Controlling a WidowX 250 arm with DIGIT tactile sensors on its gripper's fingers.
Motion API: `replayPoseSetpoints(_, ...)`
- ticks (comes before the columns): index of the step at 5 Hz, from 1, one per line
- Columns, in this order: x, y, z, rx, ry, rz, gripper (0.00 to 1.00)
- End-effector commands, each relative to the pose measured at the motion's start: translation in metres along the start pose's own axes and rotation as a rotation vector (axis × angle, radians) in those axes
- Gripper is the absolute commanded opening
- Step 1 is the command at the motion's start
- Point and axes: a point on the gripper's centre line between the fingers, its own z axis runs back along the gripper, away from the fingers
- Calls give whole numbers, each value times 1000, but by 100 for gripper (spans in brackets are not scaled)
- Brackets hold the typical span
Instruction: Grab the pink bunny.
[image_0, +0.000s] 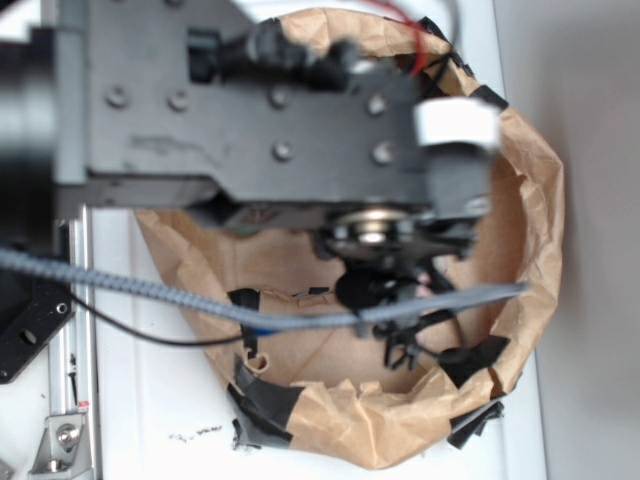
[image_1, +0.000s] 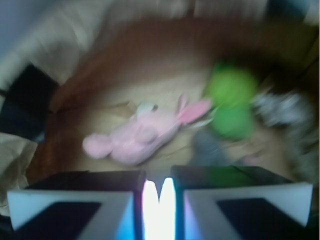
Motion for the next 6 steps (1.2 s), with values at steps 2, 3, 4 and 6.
replayPoseSetpoints(2,-8,5,19,-259,-25,290,100)
replayPoseSetpoints(3,-19,-2,-14,-301,-89,495,100)
replayPoseSetpoints(4,-16,-5,-33,-316,-112,654,100)
replayPoseSetpoints(6,12,-4,-84,-173,-120,704,100)
